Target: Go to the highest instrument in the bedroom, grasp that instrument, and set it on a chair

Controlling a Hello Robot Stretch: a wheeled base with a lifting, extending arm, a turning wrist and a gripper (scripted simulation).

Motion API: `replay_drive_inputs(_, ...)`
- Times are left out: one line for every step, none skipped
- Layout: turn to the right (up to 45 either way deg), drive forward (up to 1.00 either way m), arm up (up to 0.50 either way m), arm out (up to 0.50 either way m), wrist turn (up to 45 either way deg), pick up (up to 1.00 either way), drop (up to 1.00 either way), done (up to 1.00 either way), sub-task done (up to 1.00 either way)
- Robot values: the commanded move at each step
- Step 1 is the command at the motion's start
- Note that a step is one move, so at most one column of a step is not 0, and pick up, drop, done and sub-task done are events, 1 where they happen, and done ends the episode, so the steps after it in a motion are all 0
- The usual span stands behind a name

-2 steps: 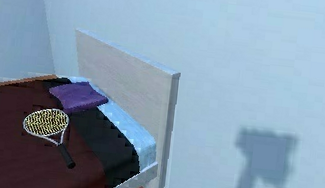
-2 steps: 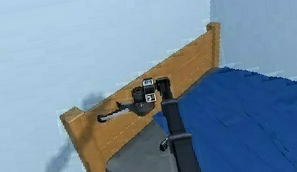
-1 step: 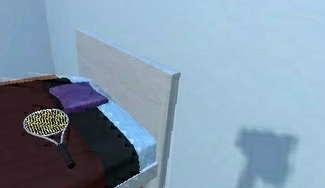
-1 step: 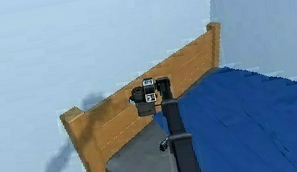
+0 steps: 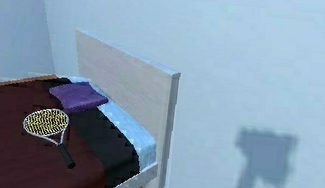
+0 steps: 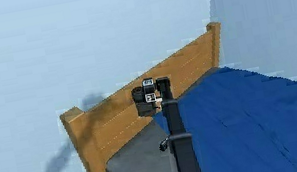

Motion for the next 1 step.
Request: replay_drive_inputs(0.0, 0.00, -0.30, 0.00, 0.0, 0.00, 0.00, 0.00, 0.00)
